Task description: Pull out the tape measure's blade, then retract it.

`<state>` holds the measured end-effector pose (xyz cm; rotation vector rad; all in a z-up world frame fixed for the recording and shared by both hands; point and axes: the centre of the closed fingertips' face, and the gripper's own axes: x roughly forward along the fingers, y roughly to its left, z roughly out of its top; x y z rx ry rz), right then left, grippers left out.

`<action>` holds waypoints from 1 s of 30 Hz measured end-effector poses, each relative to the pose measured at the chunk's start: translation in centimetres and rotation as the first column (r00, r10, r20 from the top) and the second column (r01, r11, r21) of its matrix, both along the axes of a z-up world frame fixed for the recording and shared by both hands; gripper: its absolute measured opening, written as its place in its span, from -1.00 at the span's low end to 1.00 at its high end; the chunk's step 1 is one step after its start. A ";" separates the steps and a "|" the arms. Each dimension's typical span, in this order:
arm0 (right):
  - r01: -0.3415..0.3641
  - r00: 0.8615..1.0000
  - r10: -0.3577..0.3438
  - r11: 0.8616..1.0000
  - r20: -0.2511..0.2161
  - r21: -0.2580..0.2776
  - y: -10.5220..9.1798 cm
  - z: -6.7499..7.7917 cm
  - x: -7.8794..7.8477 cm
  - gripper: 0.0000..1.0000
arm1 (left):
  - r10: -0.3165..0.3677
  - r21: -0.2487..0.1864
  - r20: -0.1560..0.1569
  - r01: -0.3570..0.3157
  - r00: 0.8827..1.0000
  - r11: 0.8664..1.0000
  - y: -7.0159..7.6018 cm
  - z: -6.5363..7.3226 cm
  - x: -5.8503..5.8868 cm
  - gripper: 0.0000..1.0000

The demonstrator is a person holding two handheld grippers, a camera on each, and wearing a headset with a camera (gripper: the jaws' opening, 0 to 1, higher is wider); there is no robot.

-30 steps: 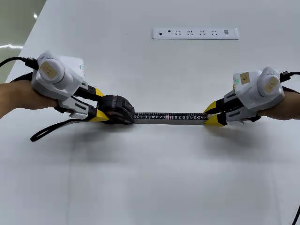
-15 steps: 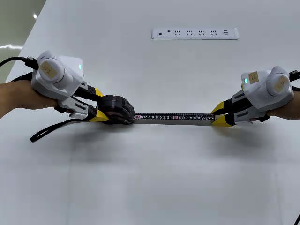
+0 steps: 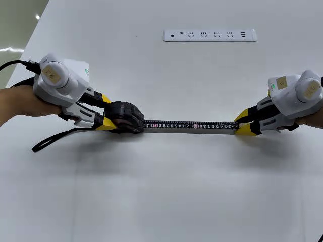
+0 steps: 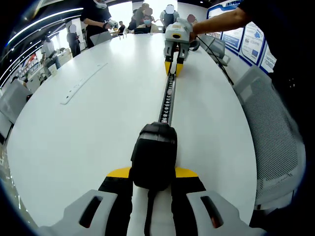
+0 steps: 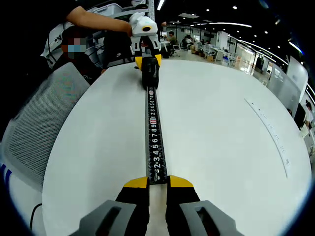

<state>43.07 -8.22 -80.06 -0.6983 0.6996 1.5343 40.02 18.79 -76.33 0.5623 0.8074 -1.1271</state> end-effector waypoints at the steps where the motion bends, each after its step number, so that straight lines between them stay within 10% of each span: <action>1: 0.001 1.000 -0.001 1.000 -0.001 0.000 -0.1 0.0 0.0 -0.85 | 0.000 0.000 0.000 0.000 1.000 1.000 0.0 0.0 0.0 -0.52; 30: -0.003 1.000 0.004 1.000 0.005 -0.029 -0.4 0.0 0.0 -0.79 | -0.014 -0.004 -0.002 0.014 1.000 1.000 -0.4 0.0 -0.2 -0.48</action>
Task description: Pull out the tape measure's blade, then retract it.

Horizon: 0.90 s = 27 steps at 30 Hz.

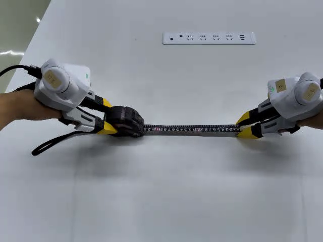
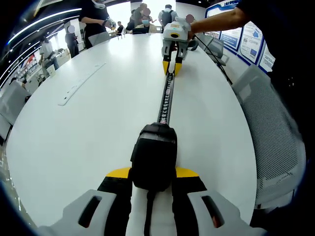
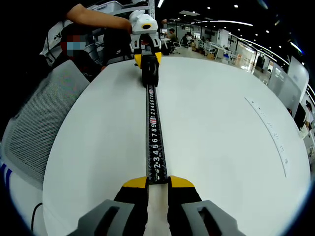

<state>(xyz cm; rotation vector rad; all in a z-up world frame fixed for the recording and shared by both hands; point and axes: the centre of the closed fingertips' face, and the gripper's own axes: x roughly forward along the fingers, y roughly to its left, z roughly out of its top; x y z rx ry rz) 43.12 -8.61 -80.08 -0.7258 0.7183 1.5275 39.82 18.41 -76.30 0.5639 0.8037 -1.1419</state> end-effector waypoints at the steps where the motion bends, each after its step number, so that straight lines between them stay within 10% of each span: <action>1: -0.003 1.000 0.003 1.000 0.002 -0.002 0.0 0.0 0.0 -0.78 | 0.000 0.000 0.000 0.000 1.000 1.000 0.0 0.0 0.0 -0.48; 27: 0.018 1.000 -0.018 1.000 0.002 -0.006 0.1 0.4 0.1 -0.71 | 0.001 0.027 0.015 -0.001 1.000 1.000 0.4 -0.3 0.1 -0.45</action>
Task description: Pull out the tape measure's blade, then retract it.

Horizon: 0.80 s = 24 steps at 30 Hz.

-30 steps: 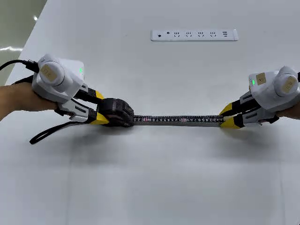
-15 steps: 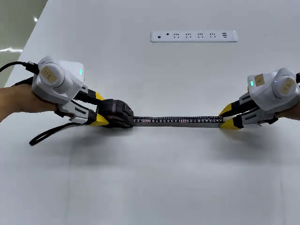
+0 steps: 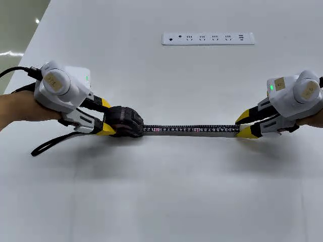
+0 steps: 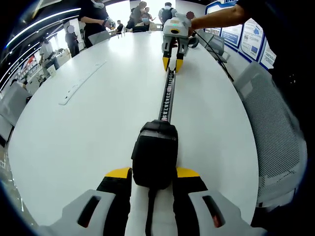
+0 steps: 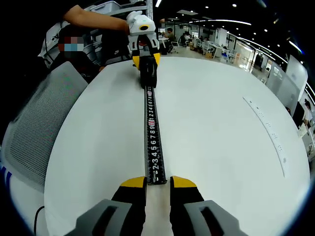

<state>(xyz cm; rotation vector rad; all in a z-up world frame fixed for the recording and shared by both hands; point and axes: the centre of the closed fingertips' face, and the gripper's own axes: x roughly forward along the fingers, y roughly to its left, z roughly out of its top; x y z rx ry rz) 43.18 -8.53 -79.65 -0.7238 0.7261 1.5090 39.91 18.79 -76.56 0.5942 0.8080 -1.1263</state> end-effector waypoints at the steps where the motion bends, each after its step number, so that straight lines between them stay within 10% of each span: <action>1: 0.003 1.000 -0.003 1.000 0.000 0.000 0.0 0.0 0.0 -0.69 | 0.002 0.000 0.000 -0.002 1.000 1.000 0.0 0.0 0.0 -0.44; 24: 0.045 0.999 -0.045 0.999 0.021 0.001 -1.3 0.8 -0.9 -0.31 | 0.113 -0.030 -0.028 -0.113 0.993 0.993 0.9 0.6 -2.0 0.09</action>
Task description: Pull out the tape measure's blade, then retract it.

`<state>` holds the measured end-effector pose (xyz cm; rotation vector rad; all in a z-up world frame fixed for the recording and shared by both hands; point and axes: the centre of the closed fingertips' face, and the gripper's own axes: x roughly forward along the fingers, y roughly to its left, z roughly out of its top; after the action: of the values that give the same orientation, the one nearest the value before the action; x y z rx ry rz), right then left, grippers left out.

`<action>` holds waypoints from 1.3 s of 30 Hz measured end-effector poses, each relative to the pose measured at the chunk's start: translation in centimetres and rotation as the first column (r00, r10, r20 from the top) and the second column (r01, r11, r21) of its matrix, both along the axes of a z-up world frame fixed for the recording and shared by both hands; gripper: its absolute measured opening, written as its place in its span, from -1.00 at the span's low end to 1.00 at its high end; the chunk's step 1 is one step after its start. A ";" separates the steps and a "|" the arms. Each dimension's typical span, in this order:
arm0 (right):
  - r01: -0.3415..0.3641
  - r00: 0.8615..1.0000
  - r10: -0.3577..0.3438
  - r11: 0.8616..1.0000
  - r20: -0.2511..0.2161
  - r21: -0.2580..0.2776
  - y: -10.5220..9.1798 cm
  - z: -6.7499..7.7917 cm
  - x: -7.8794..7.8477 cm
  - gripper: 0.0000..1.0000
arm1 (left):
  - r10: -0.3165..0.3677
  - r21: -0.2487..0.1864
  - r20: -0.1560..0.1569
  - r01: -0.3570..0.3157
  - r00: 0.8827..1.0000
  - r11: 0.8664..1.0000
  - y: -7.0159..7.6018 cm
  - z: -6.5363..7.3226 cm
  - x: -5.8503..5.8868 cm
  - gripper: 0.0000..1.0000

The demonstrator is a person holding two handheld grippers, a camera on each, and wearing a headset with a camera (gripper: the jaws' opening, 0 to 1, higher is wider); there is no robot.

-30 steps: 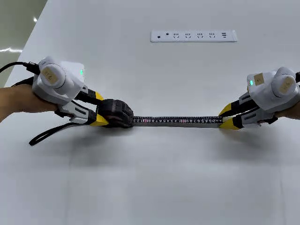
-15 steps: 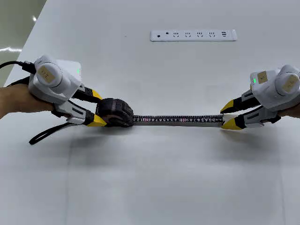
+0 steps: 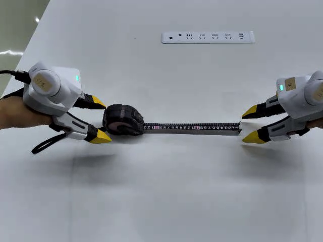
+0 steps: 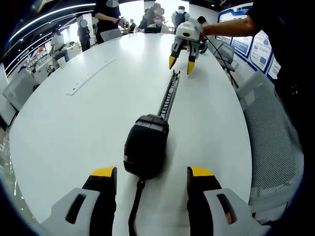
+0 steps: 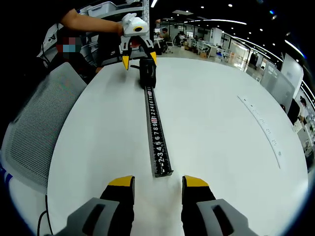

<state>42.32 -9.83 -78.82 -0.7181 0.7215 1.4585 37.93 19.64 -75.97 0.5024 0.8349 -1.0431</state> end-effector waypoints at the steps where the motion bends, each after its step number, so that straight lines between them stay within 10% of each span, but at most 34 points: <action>1: 0.003 1.000 -0.003 1.000 -0.001 -0.001 -0.1 0.0 -0.1 -0.29 | 0.011 -0.005 -0.006 -0.011 1.000 1.000 0.0 0.0 -0.2 0.10; 39: 0.230 0.973 -0.228 0.969 -0.030 0.087 -0.5 0.0 -4.3 0.30 | 0.307 -0.156 0.018 -0.301 0.951 0.941 -0.9 0.2 -4.4 0.57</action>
<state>38.01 -10.28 -78.80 -0.5326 0.7241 1.2797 33.48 18.79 -75.74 0.2540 0.7614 -0.7994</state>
